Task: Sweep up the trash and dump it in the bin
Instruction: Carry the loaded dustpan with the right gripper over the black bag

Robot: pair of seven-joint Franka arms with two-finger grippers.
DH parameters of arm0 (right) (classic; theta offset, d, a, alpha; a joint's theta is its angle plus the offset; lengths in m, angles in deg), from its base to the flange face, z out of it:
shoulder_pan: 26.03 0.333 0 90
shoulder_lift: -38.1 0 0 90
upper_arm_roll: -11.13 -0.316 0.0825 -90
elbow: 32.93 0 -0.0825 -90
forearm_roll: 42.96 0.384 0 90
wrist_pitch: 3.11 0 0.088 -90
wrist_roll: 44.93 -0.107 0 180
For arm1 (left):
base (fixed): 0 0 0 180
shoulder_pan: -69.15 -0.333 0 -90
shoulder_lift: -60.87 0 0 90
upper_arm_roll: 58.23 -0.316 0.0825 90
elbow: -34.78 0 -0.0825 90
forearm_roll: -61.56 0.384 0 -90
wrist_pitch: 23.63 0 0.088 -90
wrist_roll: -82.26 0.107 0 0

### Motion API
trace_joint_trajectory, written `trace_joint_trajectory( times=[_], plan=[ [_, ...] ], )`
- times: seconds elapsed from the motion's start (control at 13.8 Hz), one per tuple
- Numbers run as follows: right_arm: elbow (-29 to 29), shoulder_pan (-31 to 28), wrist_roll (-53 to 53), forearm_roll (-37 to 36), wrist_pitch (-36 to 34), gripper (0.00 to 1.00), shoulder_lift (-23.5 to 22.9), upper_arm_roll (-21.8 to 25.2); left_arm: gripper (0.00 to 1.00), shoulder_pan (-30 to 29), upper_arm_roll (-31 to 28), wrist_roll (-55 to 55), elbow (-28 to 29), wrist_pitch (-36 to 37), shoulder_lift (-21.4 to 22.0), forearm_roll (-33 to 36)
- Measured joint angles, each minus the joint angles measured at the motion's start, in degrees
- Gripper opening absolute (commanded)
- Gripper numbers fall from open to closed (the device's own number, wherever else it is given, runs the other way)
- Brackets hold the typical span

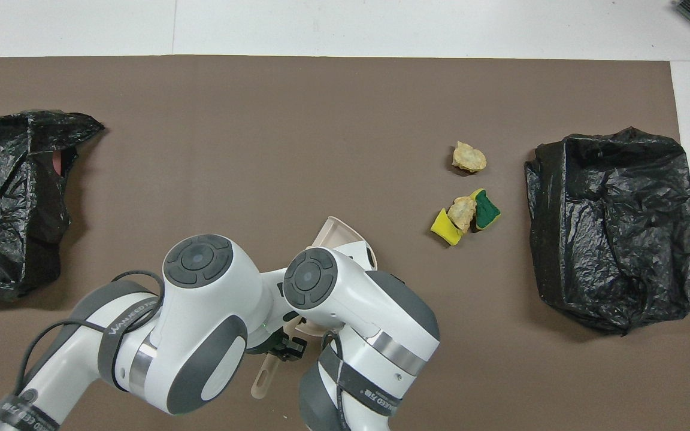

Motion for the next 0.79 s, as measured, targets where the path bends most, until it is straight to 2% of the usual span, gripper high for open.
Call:
trace_joint_trajectory(
  times=[0.22, 0.36, 0.58, 0.79],
  plan=[
    [0.33, -0.58, 0.85, 0.09, 0.04, 0.00, 1.10, 1.09, 0.00, -0.46, 0.19, -11.45, 0.00, 0.24, 0.46, 2.87],
    [0.59, -0.76, 4.17, 1.55, 0.04, 0.00, 3.79, 4.33, 0.00, -0.35, 0.74, -17.76, 0.34, 0.78, 1.31, 2.92],
    [0.91, -1.01, 15.87, 5.24, -0.60, 0.00, 11.13, 13.91, 0.00, 0.04, 3.00, -25.83, 3.03, 0.82, 3.86, 2.94],
    [0.91, -1.40, 29.23, 6.42, -2.70, 0.00, 18.00, 25.64, 0.00, 0.15, 9.36, -29.33, 8.44, -2.30, 7.78, 2.55]
  ],
)
